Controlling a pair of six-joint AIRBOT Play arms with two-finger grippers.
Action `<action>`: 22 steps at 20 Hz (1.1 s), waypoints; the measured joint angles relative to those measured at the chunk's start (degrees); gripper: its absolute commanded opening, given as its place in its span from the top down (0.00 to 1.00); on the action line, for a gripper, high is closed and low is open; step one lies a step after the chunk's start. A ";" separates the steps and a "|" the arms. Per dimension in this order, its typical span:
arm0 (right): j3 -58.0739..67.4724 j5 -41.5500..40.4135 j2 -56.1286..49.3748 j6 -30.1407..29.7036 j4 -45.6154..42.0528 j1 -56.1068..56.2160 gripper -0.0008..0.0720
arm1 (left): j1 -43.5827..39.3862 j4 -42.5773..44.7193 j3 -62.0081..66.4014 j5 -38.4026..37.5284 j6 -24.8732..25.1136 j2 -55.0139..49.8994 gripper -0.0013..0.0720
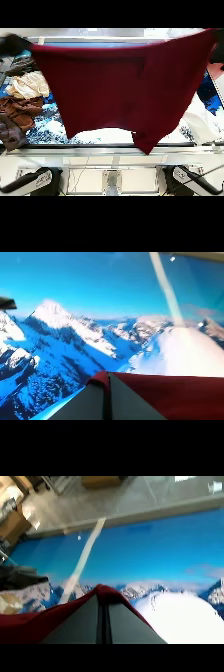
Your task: Fold the shirts.
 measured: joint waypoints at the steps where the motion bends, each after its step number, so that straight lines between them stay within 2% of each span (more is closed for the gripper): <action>1: -0.22 -1.95 -3.28 0.83 -2.71 2.95 0.95 | -2.91 5.29 -0.02 3.13 -4.02 -3.76 0.98; 3: -0.55 -6.32 -9.79 1.95 -6.36 7.50 0.95 | -6.80 12.63 -0.02 9.16 -10.56 -10.47 0.98; 5: -0.66 -10.45 -14.88 2.54 -8.41 9.68 0.95 | -8.66 17.11 -0.02 13.84 -14.84 -15.76 0.98; 8: -0.79 -15.74 -20.70 2.99 -10.10 10.80 0.95 | -9.44 20.65 -0.02 19.78 -18.38 -21.62 0.98; 12: -0.81 -20.74 -26.05 3.19 -10.67 11.28 0.94 | -9.35 22.47 -0.02 24.65 -20.63 -26.03 0.97; 13: -0.81 -21.62 -26.99 3.26 -10.47 11.34 0.81 | -9.29 22.67 -0.02 25.88 -21.22 -26.58 0.90; 14: -0.81 -22.51 -27.71 3.37 -9.81 11.41 0.56 | -9.25 22.86 0.11 26.91 -21.38 -26.95 0.53; 15: -0.74 -23.41 -28.22 3.37 -8.83 11.41 0.48 | -9.22 22.99 0.68 27.61 -21.75 -27.30 0.19; 18: 0.63 -23.82 -28.30 3.37 -5.64 10.62 0.48 | -8.81 23.08 4.87 28.24 -22.03 -27.02 0.16; 22: 2.36 -15.28 -24.83 3.39 -4.15 7.65 0.48 | -8.11 23.04 10.54 22.25 -22.38 -21.46 0.16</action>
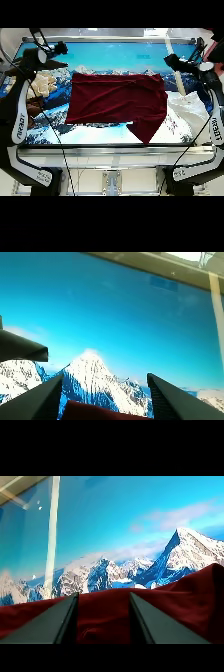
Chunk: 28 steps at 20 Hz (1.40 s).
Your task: Fold the shirts.
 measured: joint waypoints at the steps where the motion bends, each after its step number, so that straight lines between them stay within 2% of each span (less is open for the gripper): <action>1: 0.22 3.69 0.90 -0.02 0.00 -0.50 0.48 | 0.07 -0.02 0.63 -2.99 0.04 1.88 0.16; 6: 0.59 17.68 3.45 0.44 -0.04 -1.60 0.48 | 0.24 -1.33 1.95 -23.98 0.42 10.05 0.16; 10: 0.63 24.02 3.93 3.72 0.44 -0.83 0.48 | 0.24 -1.53 2.19 -32.61 0.42 12.26 0.16; 16: 0.63 28.89 4.04 6.56 0.48 1.03 0.48 | 0.24 -1.60 2.23 -36.24 0.42 12.96 0.16; 28: 0.63 29.44 4.04 7.08 -0.17 1.86 0.48 | 0.24 -1.66 2.23 -35.28 0.42 13.05 0.16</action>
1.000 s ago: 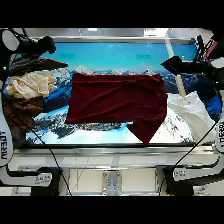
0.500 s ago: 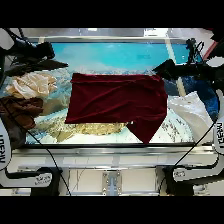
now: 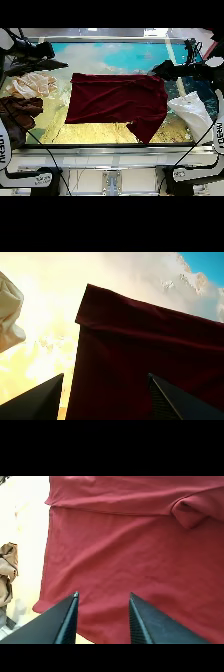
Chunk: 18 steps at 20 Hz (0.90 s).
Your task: Fold the shirts.
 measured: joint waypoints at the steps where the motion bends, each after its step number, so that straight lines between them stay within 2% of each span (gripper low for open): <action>1: 0.00 -0.24 0.00 0.00 -0.31 0.00 0.48 | 0.00 -0.02 0.00 1.05 0.00 -0.02 0.16; 5: 0.00 -0.44 0.00 0.00 -3.17 0.11 0.49 | 0.00 -0.24 -0.13 6.27 0.04 -1.05 0.16; 7: -0.04 0.66 0.04 1.75 -7.87 0.17 0.49 | 0.02 2.32 -1.01 4.15 0.68 -3.13 0.16; 9: -0.46 2.99 0.59 4.33 -16.33 0.17 0.48 | 0.13 8.37 -4.02 0.09 1.44 -4.96 0.16; 13: -6.36 4.70 4.83 6.78 -30.23 -1.66 0.48 | 0.92 21.24 -14.84 -1.88 1.14 -5.46 0.16; 15: -11.82 3.58 7.32 7.06 -33.00 -3.78 0.48 | 1.55 22.93 -21.97 0.55 -1.18 -3.28 0.16; 18: -22.14 0.28 10.01 6.43 -32.59 -6.86 0.48 | 1.97 23.08 -34.64 4.98 -4.31 3.87 0.17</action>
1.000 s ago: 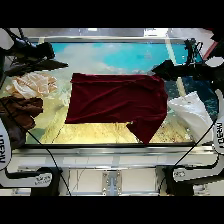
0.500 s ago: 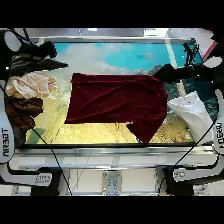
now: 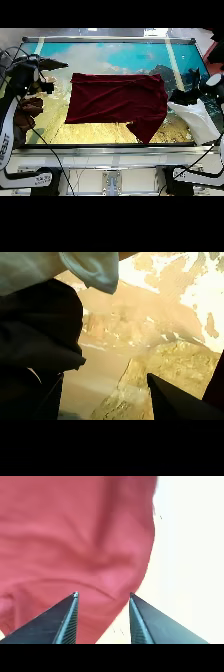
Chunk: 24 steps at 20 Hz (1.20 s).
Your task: Fold the shirts.
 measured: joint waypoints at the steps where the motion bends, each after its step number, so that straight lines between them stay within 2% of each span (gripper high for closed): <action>1: -3.37 -1.46 0.52 -0.74 1.31 -0.68 0.48 | 0.07 -0.09 -5.20 1.92 -1.62 3.87 0.17; 4: -12.76 -7.52 1.42 -3.82 7.21 -1.81 0.48 | 0.24 -2.10 -19.23 8.39 -8.87 16.46 0.17; 5: -15.13 -9.84 1.57 -4.55 8.83 -1.97 0.48 | 0.37 -2.97 -23.58 10.75 -12.50 20.37 0.24; 6: -16.96 -11.80 1.70 -5.07 10.14 -2.14 0.47 | 0.81 -3.80 -26.99 12.61 -16.31 23.19 0.44; 7: -18.25 -13.68 1.75 -5.42 11.02 -2.25 0.45 | 1.57 -4.96 -29.86 13.57 -20.09 25.18 0.59; 9: -19.89 -15.63 1.97 -5.86 12.66 -2.43 0.45 | 4.07 -9.38 -34.32 16.13 -25.66 27.76 0.60; 10: -20.37 -16.33 2.03 -6.01 13.14 -2.54 0.45 | 5.49 -11.91 -35.60 17.57 -26.45 28.35 0.60; 12: -21.03 -16.74 2.49 -6.21 13.60 -3.48 0.45 | 8.76 -18.10 -37.29 20.39 -25.05 28.55 0.59; 14: -21.38 -15.54 3.54 -6.34 13.68 -5.46 0.45 | 12.02 -25.97 -38.16 21.68 -20.24 27.08 0.43; 17: -22.32 -13.70 5.97 -6.49 13.16 -9.46 0.45 | 15.47 -36.79 -38.80 21.79 -11.41 22.49 0.44; 19: -24.20 -13.09 7.04 -7.02 13.99 -11.21 0.45 | 16.57 -42.01 -38.97 21.81 -7.54 19.76 0.44; 23: -29.73 -16.70 7.89 -10.75 20.74 -12.37 0.45 | 17.44 -48.04 -38.99 22.03 -2.56 17.33 0.43; 24: -30.82 -18.49 8.02 -11.72 22.88 -12.48 0.45 | 17.53 -48.94 -38.99 21.99 -1.49 17.09 0.40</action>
